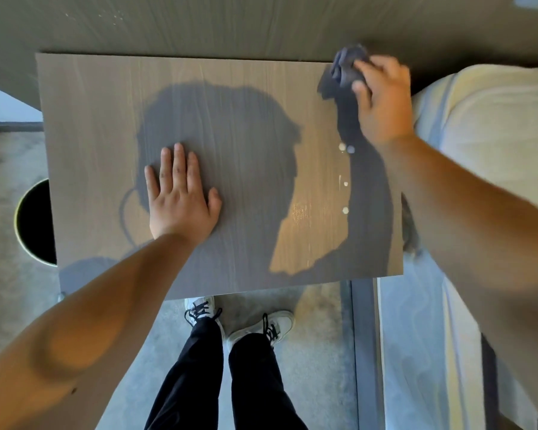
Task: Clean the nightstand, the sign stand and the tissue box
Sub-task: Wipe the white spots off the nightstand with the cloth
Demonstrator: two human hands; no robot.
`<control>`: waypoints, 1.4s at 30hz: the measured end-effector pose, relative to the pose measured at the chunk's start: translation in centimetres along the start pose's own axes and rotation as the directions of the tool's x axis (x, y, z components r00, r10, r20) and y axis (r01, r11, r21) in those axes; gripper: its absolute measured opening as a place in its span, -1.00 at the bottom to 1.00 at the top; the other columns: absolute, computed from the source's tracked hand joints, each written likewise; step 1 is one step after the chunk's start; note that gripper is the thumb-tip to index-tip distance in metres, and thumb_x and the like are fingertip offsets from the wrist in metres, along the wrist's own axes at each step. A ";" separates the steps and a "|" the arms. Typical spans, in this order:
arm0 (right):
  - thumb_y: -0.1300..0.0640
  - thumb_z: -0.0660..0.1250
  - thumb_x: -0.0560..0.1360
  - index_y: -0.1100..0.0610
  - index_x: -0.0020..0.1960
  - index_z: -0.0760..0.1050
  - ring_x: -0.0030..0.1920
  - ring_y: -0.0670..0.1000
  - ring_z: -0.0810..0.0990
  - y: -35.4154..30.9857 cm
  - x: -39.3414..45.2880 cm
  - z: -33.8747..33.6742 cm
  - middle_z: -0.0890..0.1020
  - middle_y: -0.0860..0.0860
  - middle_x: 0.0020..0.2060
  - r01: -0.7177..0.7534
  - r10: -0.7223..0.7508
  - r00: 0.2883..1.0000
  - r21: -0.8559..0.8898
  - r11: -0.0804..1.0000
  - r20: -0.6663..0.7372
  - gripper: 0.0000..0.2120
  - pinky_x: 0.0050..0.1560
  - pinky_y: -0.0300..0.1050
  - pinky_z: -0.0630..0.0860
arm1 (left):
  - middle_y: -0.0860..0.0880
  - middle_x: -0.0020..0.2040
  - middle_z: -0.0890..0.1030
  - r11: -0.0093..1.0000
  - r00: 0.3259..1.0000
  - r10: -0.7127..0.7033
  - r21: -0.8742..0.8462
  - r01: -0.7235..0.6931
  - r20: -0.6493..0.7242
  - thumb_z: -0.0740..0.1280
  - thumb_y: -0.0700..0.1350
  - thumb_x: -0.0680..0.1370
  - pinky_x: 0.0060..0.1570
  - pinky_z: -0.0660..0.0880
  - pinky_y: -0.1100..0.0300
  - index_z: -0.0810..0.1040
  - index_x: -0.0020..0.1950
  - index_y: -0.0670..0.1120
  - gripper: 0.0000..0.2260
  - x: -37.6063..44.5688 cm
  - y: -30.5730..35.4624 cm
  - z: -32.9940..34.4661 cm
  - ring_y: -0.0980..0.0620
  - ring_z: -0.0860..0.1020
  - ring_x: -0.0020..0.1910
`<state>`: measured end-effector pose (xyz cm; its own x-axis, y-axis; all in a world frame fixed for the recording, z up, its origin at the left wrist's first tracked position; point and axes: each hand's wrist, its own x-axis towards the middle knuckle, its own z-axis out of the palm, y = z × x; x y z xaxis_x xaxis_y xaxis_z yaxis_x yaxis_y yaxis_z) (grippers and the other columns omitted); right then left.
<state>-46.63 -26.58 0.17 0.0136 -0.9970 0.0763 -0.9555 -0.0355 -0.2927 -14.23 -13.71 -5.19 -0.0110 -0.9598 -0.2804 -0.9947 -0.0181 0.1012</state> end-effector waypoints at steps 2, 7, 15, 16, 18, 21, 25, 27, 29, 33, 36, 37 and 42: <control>0.04 0.06 0.61 0.14 0.37 0.41 0.28 0.26 0.37 1.0 3.1 1.0 0.44 0.18 0.31 0.067 -0.061 0.997 -0.107 0.992 0.057 -0.60 0.28 0.04 0.33 | -0.20 0.58 0.05 1.000 1.000 0.001 -0.005 -0.001 -0.009 0.04 0.12 0.55 0.50 -0.10 -0.22 0.09 0.55 -0.21 -0.36 0.0 0.0 0.2 -0.19 -0.04 0.57; 0.05 0.08 0.64 0.14 0.47 0.29 0.46 0.26 0.22 2.9 2.6 4.0 0.31 0.19 0.45 0.148 -0.119 0.970 -0.129 0.980 0.211 -0.57 0.44 0.08 0.14 | -0.20 0.58 0.06 1.000 0.999 0.000 -0.007 0.000 -0.032 0.06 0.12 0.54 0.50 -0.10 -0.22 0.10 0.54 -0.21 -0.35 0.1 -0.1 0.5 -0.20 -0.03 0.57; 0.10 0.08 0.65 0.17 0.48 0.25 0.50 0.24 0.15 2.3 -4.0 3.4 0.24 0.18 0.50 0.151 -0.117 0.954 -0.103 0.983 0.277 -0.58 0.48 0.16 0.06 | -0.21 0.58 0.04 1.000 1.000 -0.001 0.004 0.001 -0.019 0.09 0.10 0.55 0.50 -0.11 -0.22 0.09 0.54 -0.22 -0.35 0.1 0.0 0.3 -0.20 -0.05 0.57; 0.11 0.10 0.64 0.18 0.47 0.28 0.50 0.25 0.17 2.1 -6.0 3.4 0.27 0.19 0.49 0.142 -0.113 0.952 -0.086 0.986 0.284 -0.58 0.48 0.18 0.07 | -0.21 0.58 0.03 1.000 1.000 0.000 0.001 0.000 -0.018 0.08 0.10 0.55 0.49 -0.11 -0.22 0.08 0.54 -0.22 -0.35 0.2 0.0 0.3 -0.20 -0.05 0.57; 0.13 0.13 0.62 0.20 0.43 0.34 0.47 0.28 0.22 1.9 -10.2 3.2 0.32 0.22 0.46 0.117 -0.097 0.954 -0.052 0.992 0.282 -0.60 0.45 0.22 0.10 | -0.21 0.59 0.03 1.000 1.000 0.004 0.005 -0.004 -0.016 0.07 0.11 0.55 0.50 -0.11 -0.22 0.07 0.55 -0.21 -0.35 0.1 0.1 0.2 -0.20 -0.05 0.57; 0.10 0.11 0.61 0.20 0.39 0.39 0.44 0.30 0.28 0.9 -15.9 3.3 0.37 0.24 0.42 0.081 -0.067 0.954 -0.036 0.996 0.292 -0.60 0.43 0.27 0.15 | -0.20 0.59 0.01 1.000 1.000 0.004 0.008 -0.004 -0.012 0.05 0.11 0.56 0.50 -0.13 -0.20 0.05 0.55 -0.21 -0.35 0.0 0.1 0.2 -0.19 -0.06 0.57; 0.10 0.13 0.59 0.18 0.38 0.39 0.42 0.30 0.30 -0.7 -22.3 3.8 0.40 0.23 0.40 0.080 -0.068 0.955 -0.031 0.996 0.289 -0.61 0.42 0.29 0.18 | -0.19 0.59 -0.02 1.000 1.000 0.000 0.013 0.000 0.001 0.01 0.13 0.56 0.50 -0.14 -0.20 0.02 0.56 -0.20 -0.35 0.0 0.0 0.2 -0.18 -0.09 0.57; 0.10 0.14 0.58 0.16 0.38 0.38 0.41 0.30 0.31 -1.7 -25.2 4.3 0.41 0.23 0.39 0.063 -0.057 0.958 -0.011 0.998 0.282 -0.61 0.39 0.32 0.22 | -0.19 0.59 -0.03 1.000 1.000 0.000 0.015 0.000 0.008 0.00 0.13 0.56 0.50 -0.14 -0.20 0.01 0.56 -0.20 -0.34 -0.1 0.1 0.2 -0.17 -0.10 0.57; 0.11 0.14 0.57 0.14 0.38 0.36 0.42 0.30 0.30 -3.1 -27.8 5.0 0.41 0.22 0.40 0.022 -0.025 0.964 0.013 1.000 0.265 -0.61 0.39 0.33 0.22 | -0.19 0.60 -0.04 1.000 1.000 0.001 0.014 -0.001 0.012 -0.02 0.13 0.56 0.50 -0.14 -0.20 0.00 0.57 -0.20 -0.35 -0.1 0.1 0.3 -0.17 -0.10 0.57; 0.10 0.15 0.58 0.14 0.36 0.39 0.42 0.28 0.30 -7.1 -31.3 5.9 0.43 0.21 0.39 -0.061 0.047 0.980 0.067 0.996 0.194 -0.64 0.42 0.29 0.13 | -0.18 0.60 -0.06 1.000 1.000 0.008 0.009 -0.008 0.022 -0.04 0.13 0.57 0.50 -0.16 -0.19 -0.03 0.57 -0.19 -0.35 -0.1 0.0 0.2 -0.17 -0.12 0.57; 0.11 0.16 0.57 0.15 0.35 0.41 0.42 0.30 0.32 -9.5 -33.0 6.4 0.43 0.20 0.39 -0.061 0.037 0.974 0.100 0.993 0.225 -0.63 0.41 0.34 0.14 | -0.17 0.60 -0.08 1.000 0.999 0.020 0.003 -0.021 0.043 -0.05 0.13 0.58 0.50 -0.16 -0.19 -0.04 0.57 -0.19 -0.36 -0.1 -0.1 0.0 -0.17 -0.13 0.57; 0.12 0.16 0.57 0.15 0.35 0.43 0.42 0.29 0.32 -10.3 -33.7 6.4 0.44 0.19 0.39 -0.048 0.018 0.971 0.120 0.992 0.239 -0.63 0.41 0.34 0.15 | -0.17 0.60 -0.08 1.000 0.998 0.028 0.005 -0.029 0.060 -0.05 0.13 0.59 0.50 -0.16 -0.19 -0.05 0.57 -0.18 -0.36 0.0 -0.3 -0.2 -0.17 -0.14 0.57; 0.01 0.07 0.63 0.17 0.33 0.47 0.38 0.17 0.41 -14.4 -35.1 5.5 0.53 0.14 0.31 -0.100 -0.033 0.923 0.320 0.942 0.384 -0.61 0.43 0.20 0.25 | -0.18 0.60 -0.10 0.991 0.977 0.127 0.023 -0.132 0.173 0.01 0.11 0.61 0.52 -0.10 -0.13 -0.04 0.57 -0.17 -0.38 -0.1 -1.6 -2.3 -0.17 -0.13 0.57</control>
<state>-31.71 8.55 -3.53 0.1572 -0.9453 -0.2860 -0.8071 0.0439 -0.5888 -12.37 -14.23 -3.12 -0.1543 -0.8916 -0.4258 -0.9865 0.1155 0.1157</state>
